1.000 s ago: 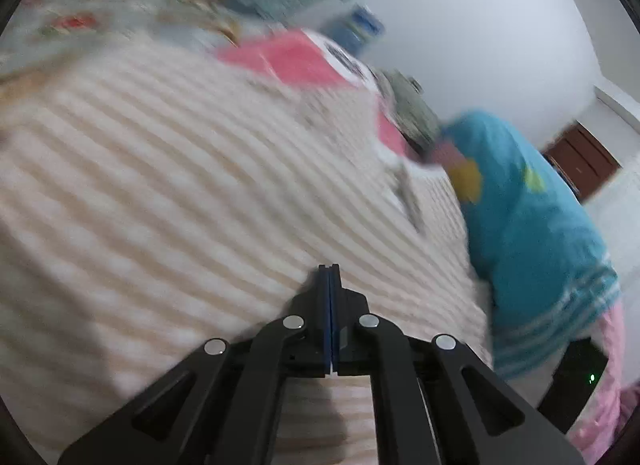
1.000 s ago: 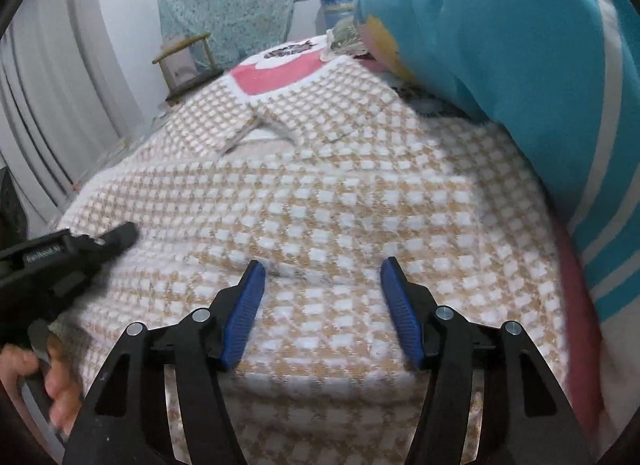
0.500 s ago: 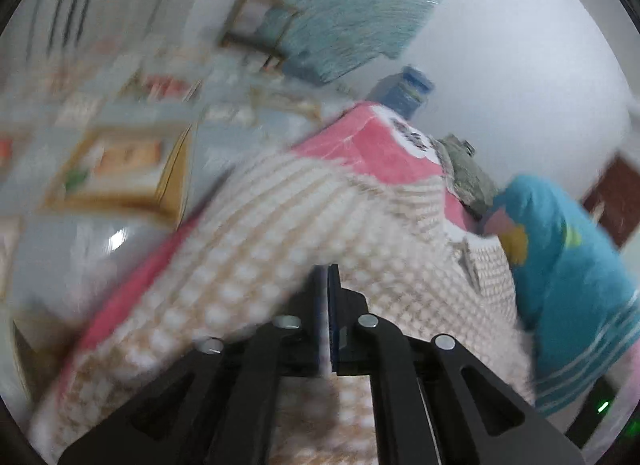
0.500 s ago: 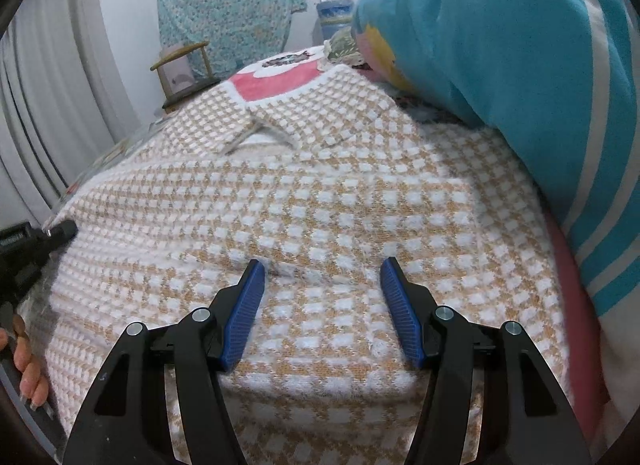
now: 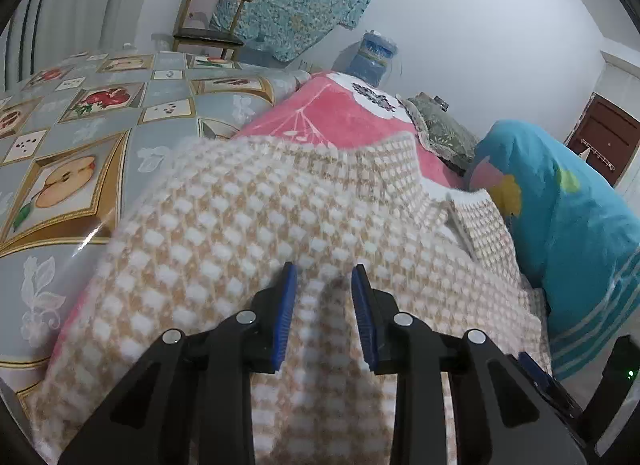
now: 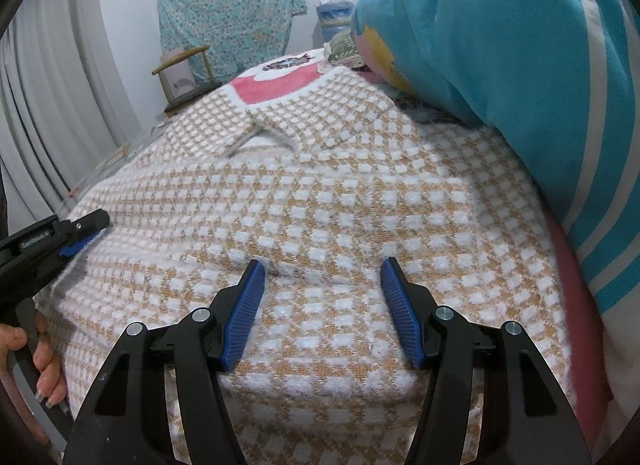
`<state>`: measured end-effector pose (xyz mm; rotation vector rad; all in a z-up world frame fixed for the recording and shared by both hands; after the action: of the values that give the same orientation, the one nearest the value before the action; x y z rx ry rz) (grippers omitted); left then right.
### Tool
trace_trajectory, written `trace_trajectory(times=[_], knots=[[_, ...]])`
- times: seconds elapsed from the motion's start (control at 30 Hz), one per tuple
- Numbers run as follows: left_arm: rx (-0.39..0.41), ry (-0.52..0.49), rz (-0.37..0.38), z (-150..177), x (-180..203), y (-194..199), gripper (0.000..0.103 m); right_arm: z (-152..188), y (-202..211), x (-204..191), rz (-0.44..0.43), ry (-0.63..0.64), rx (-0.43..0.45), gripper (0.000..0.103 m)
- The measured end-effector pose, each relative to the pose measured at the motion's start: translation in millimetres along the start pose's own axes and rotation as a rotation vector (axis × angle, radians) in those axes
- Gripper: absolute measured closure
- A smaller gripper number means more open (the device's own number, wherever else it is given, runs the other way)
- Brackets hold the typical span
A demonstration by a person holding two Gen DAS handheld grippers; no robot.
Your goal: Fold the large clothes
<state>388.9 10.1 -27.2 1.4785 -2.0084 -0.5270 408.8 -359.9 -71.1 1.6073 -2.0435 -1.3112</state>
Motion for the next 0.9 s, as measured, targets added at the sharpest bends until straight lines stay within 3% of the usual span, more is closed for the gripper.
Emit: trace_trajectory(times=[0.27, 0.43, 0.5, 0.57, 0.6, 0.7, 0.8, 0.83, 0.9], knots=[[-0.029, 0.024, 0.062, 19, -9, 21, 0.075, -2, -1, -1, 0.0, 0.0, 0.001, 0.047], [-0.033, 0.013, 0.037, 28, -8, 34, 0.075, -2, -1, -2, 0.001, 0.0, 0.003, 0.047], [-0.046, 0.003, -0.005, 26, -4, 38, 0.075, -2, 0, -2, 0.001, -0.001, 0.004, 0.047], [-0.021, 0.07, -0.024, 21, -3, 46, 0.075, -2, -1, -2, 0.0, -0.002, 0.004, 0.047], [-0.01, 0.086, -0.012, 19, -1, 47, 0.075, -2, -1, -3, 0.0, -0.002, 0.005, 0.047], [0.013, 0.106, 0.122, 12, 16, 38, 0.076, -2, -1, -4, 0.001, -0.002, 0.006, 0.047], [-0.009, 0.053, 0.284, 13, 37, 15, 0.076, -2, -1, -5, 0.001, -0.002, 0.006, 0.047], [-0.02, 0.04, 0.297, 15, 38, 10, 0.076, -2, -1, -5, 0.001, -0.002, 0.006, 0.047], [-0.03, 0.066, 0.292, 21, 27, 3, 0.095, -2, -1, -6, 0.003, 0.0, 0.007, 0.047]])
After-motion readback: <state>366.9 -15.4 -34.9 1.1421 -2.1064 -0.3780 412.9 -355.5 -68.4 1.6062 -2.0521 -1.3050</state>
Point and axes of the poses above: each gripper's, at about its wrist camera, not at the fingertips, and y roughly against the way its jaws point, x to its right, z to its underside, the point moved 6 cm from there along -y, roughly the way its jaws point, and after that the axes turned 15 degrees about -y, right-handed, at the moved point
